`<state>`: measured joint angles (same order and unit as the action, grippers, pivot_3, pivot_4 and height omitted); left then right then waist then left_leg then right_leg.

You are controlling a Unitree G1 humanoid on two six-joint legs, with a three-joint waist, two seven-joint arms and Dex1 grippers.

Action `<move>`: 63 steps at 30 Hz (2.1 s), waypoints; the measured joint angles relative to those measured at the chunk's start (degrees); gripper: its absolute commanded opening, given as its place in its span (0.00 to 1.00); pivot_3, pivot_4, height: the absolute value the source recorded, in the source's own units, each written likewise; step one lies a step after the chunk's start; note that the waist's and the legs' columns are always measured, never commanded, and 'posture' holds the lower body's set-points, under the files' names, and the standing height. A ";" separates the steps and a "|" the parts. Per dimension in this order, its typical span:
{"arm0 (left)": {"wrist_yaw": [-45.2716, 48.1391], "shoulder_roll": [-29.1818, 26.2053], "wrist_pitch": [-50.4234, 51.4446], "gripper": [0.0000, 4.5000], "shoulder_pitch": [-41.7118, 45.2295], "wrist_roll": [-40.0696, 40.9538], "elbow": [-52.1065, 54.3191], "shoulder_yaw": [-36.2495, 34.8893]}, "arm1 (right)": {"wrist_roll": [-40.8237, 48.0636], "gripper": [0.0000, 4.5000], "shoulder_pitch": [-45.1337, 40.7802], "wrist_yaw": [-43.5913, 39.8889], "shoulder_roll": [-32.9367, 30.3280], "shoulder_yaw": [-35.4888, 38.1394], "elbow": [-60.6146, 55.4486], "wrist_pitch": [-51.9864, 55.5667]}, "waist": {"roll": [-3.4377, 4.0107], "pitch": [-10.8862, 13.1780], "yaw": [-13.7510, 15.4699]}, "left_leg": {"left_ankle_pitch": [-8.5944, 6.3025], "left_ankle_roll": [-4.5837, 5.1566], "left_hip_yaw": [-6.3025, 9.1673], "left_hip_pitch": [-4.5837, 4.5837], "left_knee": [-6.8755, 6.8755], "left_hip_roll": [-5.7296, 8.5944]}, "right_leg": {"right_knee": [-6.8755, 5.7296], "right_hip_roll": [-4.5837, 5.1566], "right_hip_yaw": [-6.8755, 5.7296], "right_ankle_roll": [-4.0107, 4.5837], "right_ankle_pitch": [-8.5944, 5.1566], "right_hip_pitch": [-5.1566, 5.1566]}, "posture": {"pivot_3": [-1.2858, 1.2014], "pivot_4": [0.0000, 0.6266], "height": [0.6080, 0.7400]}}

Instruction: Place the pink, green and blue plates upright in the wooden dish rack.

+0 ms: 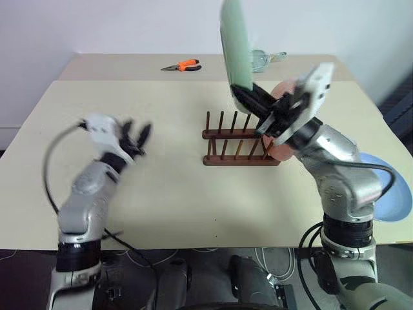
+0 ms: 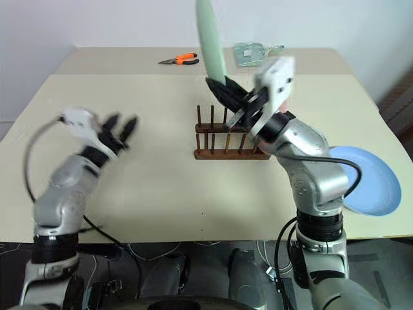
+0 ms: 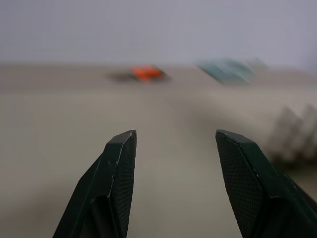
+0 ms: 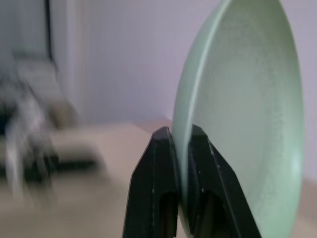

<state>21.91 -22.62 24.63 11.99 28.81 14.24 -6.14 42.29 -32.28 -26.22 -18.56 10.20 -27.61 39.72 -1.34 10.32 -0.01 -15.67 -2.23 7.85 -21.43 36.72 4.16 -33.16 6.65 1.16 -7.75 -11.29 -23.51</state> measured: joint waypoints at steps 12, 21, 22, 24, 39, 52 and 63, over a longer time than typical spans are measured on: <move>16.72 -7.57 4.74 0.57 -7.91 1.58 7.13 10.41 | 16.43 0.00 2.23 13.93 0.17 5.87 2.50 11.30 | 0.29 -0.01 -0.70 | 0.04 0.01 -0.19 0.08 -0.45 -0.05 | -0.06 -0.02 0.07 0.19 -0.11 -0.24 | 0.52 0.24 1.00; 15.69 -5.90 8.38 0.58 -6.73 2.14 11.79 11.66 | 13.13 0.66 2.80 15.61 -2.64 2.92 4.31 10.87 | 0.30 -0.01 -0.71 | 0.04 0.01 -0.21 0.07 -0.43 -0.04 | -0.06 -0.02 0.06 0.17 -0.12 -0.24 | 0.52 0.24 1.00; 15.53 -5.87 8.81 0.58 -6.30 2.58 11.93 11.61 | 10.64 0.66 2.71 14.85 -4.01 2.10 4.10 9.22 | 0.30 -0.01 -0.68 | 0.04 0.01 -0.22 0.08 -0.43 -0.03 | -0.05 -0.02 0.06 0.16 -0.12 -0.22 | 0.52 0.24 1.00; 15.32 -5.59 9.55 0.58 -5.39 2.89 11.92 11.62 | 7.37 0.66 2.61 12.97 -6.41 1.40 3.55 6.39 | 0.30 0.00 -0.58 | 0.04 0.01 -0.22 0.05 -0.42 -0.03 | -0.04 -0.01 0.05 0.15 -0.13 -0.21 | 0.52 0.24 1.00; 21.48 -3.12 7.75 0.58 0.77 -0.28 6.06 18.95 | -1.98 0.66 39.40 -1.16 -28.24 24.94 -0.35 0.34 | 0.24 -0.13 0.77 | 0.03 0.04 -0.38 0.08 -0.31 -0.03 | 0.07 0.11 0.03 -0.11 -0.36 0.02 | 0.52 0.24 1.00; 24.19 -1.11 4.48 0.58 1.83 -2.55 2.61 20.32 | -31.50 0.01 46.60 3.46 -28.37 7.38 11.67 -9.67 | 0.44 -0.22 0.80 | 0.01 0.04 -0.50 0.08 -0.20 -0.05 | 0.07 0.14 0.09 -0.10 -0.34 0.00 | 0.52 0.24 1.00; 22.30 -2.25 0.82 0.58 -1.03 -4.82 1.30 16.18 | -15.92 0.01 14.92 6.29 -19.50 14.94 5.96 -7.74 | 0.94 -0.02 0.14 | 0.02 0.05 -0.39 0.10 -0.19 -0.08 | -0.01 0.09 0.05 -0.09 -0.30 -0.01 | 0.52 0.24 1.00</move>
<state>44.21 -24.87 25.45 10.95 24.00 15.54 10.04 26.37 -17.36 -19.93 -38.06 25.14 -21.64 31.99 -0.40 10.30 0.13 -15.66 -2.18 7.47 -21.33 36.53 4.08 -33.16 6.75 1.22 -7.84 -11.60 -23.52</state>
